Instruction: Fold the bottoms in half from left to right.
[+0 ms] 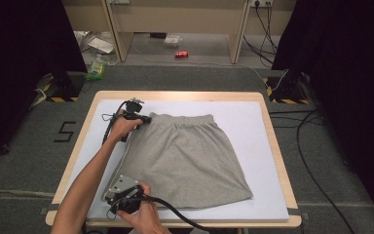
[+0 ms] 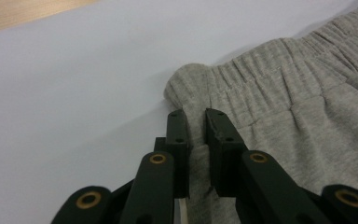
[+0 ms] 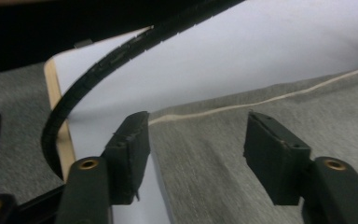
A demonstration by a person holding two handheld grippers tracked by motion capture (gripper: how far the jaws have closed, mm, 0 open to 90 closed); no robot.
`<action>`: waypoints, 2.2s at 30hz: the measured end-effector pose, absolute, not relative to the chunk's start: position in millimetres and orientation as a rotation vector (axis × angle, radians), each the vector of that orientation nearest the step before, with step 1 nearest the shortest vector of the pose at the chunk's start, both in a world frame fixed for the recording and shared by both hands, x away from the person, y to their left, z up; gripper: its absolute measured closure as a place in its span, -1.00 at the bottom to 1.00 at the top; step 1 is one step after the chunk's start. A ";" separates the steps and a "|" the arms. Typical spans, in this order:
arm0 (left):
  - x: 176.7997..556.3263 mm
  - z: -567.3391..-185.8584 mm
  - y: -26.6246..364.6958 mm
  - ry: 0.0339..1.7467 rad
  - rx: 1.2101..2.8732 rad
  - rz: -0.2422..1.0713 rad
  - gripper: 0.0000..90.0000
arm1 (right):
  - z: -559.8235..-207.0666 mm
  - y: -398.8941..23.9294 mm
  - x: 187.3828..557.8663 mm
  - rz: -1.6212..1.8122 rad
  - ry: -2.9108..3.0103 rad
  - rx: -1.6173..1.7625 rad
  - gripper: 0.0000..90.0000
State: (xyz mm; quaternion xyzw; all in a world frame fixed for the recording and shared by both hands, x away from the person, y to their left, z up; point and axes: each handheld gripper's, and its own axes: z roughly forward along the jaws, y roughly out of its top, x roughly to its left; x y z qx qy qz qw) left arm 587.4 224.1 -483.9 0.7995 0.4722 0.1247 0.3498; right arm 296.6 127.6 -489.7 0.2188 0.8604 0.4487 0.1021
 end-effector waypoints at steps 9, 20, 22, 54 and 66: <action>587.4 -485.0 226.3 1.219 2.056 0.306 0.76 | -499.2 148.0 293.3 1.281 2.566 0.607 0.07; 587.4 -485.7 227.6 1.219 2.048 0.299 0.76 | -501.3 157.6 293.9 1.177 2.619 0.584 0.22; 587.5 -485.7 227.6 1.218 2.049 0.299 0.76 | -501.2 157.1 295.1 1.186 2.628 0.576 0.32; 583.9 -435.7 211.0 1.237 2.021 0.329 0.84 | -459.4 101.5 305.1 1.398 2.498 0.597 0.90; 578.7 -392.5 165.4 1.174 2.008 0.342 0.84 | -420.8 29.3 304.5 1.462 2.339 0.680 0.91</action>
